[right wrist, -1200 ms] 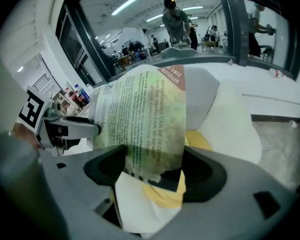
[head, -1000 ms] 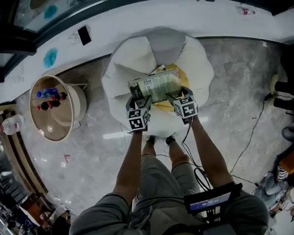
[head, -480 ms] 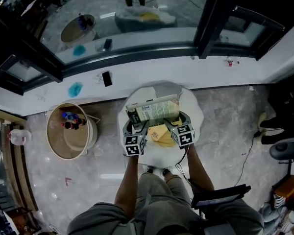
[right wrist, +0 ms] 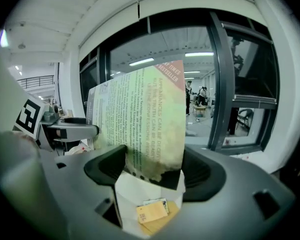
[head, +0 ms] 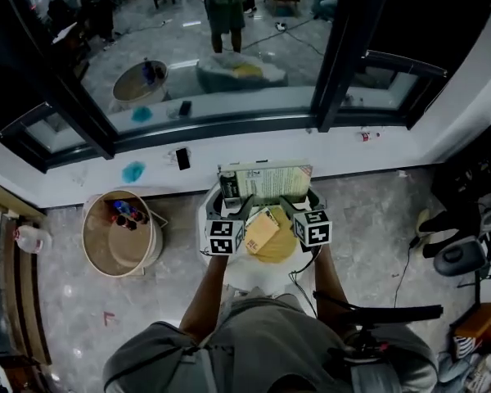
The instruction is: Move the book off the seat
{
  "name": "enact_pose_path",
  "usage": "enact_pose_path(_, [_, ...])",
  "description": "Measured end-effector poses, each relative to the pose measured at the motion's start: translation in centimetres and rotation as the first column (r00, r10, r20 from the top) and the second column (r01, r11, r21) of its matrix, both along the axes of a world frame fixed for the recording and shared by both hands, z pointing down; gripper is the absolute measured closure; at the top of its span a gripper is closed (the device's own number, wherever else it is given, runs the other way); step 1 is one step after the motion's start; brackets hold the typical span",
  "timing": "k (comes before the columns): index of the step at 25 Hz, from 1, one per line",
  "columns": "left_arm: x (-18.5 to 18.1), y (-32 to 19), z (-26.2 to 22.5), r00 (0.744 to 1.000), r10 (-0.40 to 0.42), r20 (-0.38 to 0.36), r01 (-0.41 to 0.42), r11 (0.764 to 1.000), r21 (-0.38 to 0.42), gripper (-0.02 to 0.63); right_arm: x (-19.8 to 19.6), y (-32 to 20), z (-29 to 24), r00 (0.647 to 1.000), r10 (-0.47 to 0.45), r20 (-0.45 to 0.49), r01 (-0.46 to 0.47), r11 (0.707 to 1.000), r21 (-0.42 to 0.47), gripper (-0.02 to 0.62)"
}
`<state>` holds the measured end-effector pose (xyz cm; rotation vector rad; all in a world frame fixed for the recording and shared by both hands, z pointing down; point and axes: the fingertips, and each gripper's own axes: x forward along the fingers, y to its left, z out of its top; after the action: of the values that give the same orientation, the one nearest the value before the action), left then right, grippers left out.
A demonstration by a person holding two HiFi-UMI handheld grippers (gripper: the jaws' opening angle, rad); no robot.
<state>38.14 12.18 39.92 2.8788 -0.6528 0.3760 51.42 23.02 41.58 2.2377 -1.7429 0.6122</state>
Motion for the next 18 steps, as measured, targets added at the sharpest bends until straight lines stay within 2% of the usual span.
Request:
enact_pose_path(5, [-0.4,1.3,-4.4,0.998,0.008,-0.059,-0.004,0.998,0.060,0.245,-0.3,1.3,-4.4,0.998,0.013,-0.063,-0.010,0.999,0.051,0.245])
enact_pose_path(13, [-0.7,2.1,-4.0,0.999,-0.019,-0.048,0.021,0.999,0.045,0.249,-0.3,1.8,-4.1,0.998,-0.011,-0.057,0.013,0.999,0.046,0.245])
enact_pose_path(18, [-1.9,2.4,-3.8,0.995,-0.085,-0.044,0.086,0.995,0.044,0.249,-0.8,1.2,-4.0,0.995,-0.074,-0.060,0.078,0.995,0.056,0.245])
